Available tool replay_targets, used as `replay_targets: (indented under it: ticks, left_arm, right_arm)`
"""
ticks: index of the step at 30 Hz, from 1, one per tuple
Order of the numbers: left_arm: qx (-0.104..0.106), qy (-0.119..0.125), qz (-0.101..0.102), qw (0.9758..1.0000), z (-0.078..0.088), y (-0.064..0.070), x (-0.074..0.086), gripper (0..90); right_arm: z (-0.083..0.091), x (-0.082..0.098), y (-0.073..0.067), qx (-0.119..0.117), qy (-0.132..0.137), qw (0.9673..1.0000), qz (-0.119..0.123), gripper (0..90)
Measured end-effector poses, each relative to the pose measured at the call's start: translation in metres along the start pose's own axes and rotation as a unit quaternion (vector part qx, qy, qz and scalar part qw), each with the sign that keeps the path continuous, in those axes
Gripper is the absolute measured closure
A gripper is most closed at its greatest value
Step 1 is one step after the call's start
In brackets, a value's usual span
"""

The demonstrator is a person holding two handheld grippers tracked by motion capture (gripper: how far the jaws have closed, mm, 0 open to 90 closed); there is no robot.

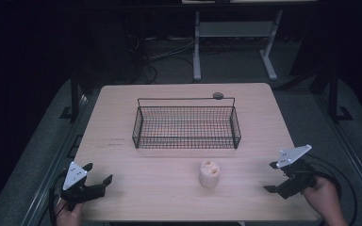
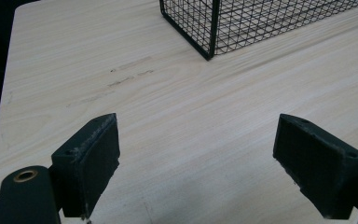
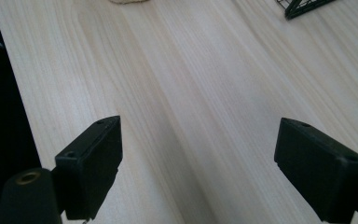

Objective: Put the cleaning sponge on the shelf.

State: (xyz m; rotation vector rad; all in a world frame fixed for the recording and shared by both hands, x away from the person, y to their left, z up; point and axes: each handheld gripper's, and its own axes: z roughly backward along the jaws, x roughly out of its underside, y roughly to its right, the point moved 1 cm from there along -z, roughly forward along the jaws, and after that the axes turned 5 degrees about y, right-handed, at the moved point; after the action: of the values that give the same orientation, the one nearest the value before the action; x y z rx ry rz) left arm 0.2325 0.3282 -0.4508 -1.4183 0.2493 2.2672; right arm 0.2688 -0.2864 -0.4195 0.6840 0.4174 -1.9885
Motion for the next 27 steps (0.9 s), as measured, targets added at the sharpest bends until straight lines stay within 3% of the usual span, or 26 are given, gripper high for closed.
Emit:
replay_targets:
  ticks: [27]
  left_arm:
    - [-0.003, 0.003, 0.004, 1.0000, 0.001, -0.002, 0.001, 13.7]
  right_arm:
    - [-0.012, -0.032, -0.006, -0.042, -0.010, 0.9981, 0.043, 14.6]
